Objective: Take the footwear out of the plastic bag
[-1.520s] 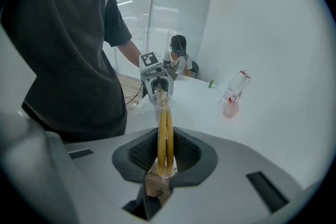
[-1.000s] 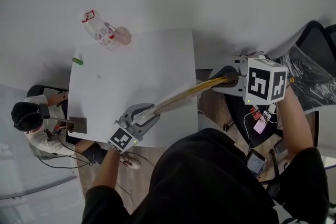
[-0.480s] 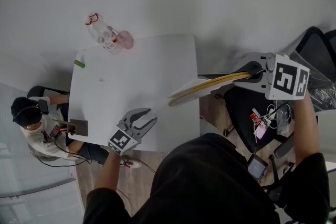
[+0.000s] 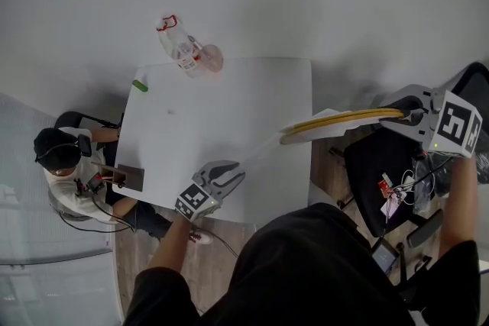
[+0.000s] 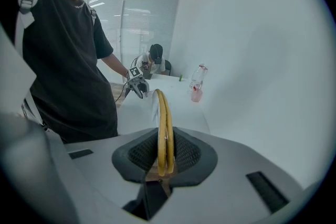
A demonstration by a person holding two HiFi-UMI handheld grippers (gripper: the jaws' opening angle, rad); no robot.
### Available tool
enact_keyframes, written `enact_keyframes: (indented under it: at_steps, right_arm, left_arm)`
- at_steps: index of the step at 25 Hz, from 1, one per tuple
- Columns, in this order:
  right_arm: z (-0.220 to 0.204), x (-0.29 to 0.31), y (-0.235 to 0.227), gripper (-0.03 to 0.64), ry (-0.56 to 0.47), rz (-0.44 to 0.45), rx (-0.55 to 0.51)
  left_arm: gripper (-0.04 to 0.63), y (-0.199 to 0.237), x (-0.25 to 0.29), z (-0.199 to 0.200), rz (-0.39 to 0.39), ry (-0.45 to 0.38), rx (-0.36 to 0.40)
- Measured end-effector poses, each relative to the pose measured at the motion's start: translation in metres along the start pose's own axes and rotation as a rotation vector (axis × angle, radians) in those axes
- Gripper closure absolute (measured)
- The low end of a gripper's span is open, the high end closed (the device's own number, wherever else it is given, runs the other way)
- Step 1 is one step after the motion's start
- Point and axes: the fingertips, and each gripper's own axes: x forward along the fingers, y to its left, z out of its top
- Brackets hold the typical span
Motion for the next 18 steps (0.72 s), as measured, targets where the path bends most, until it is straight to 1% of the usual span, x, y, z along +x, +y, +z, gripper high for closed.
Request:
enact_keyframes:
  at_steps: [4,6,7,9,11,13,15,18]
  right_arm:
    - [0.0,-0.017,-0.014,0.548,-0.032,-0.061,0.027]
    - [0.002,-0.028,-0.024,0.548,-0.074,-0.104,0.062]
    - [0.005,-0.032,-0.028,0.548,-0.108,-0.121,0.081]
    - [0.013,-0.038,-0.032,0.548,-0.204,-0.133,0.119]
    - [0.023,-0.038,-0.03,0.548,-0.317,-0.127,0.16]
    - [0.034,-0.034,-0.028,0.548,-0.437,-0.117,0.21]
    - [0.043,-0.027,-0.026,0.548,-0.569,-0.114,0.275]
    - [0.054,-0.019,-0.025,0.548,-0.78,-0.133,0.407]
  left_arm:
    - [0.471,0.007,-0.002,-0.02,0.008,0.047,-0.068]
    - [0.47,0.011,-0.004,-0.027,0.01,0.068,-0.087]
    - [0.459,0.013,-0.004,-0.03,0.015,0.078,-0.1]
    - [0.386,0.019,-0.004,-0.033,0.028,0.087,-0.119]
    - [0.352,0.023,-0.003,-0.033,0.044,0.085,-0.117]
    - [0.335,0.026,-0.001,-0.029,0.052,0.073,-0.126]
    - [0.327,0.031,-0.002,-0.027,0.07,0.067,-0.155]
    - [0.327,0.04,-0.009,-0.021,0.135,0.044,-0.175]
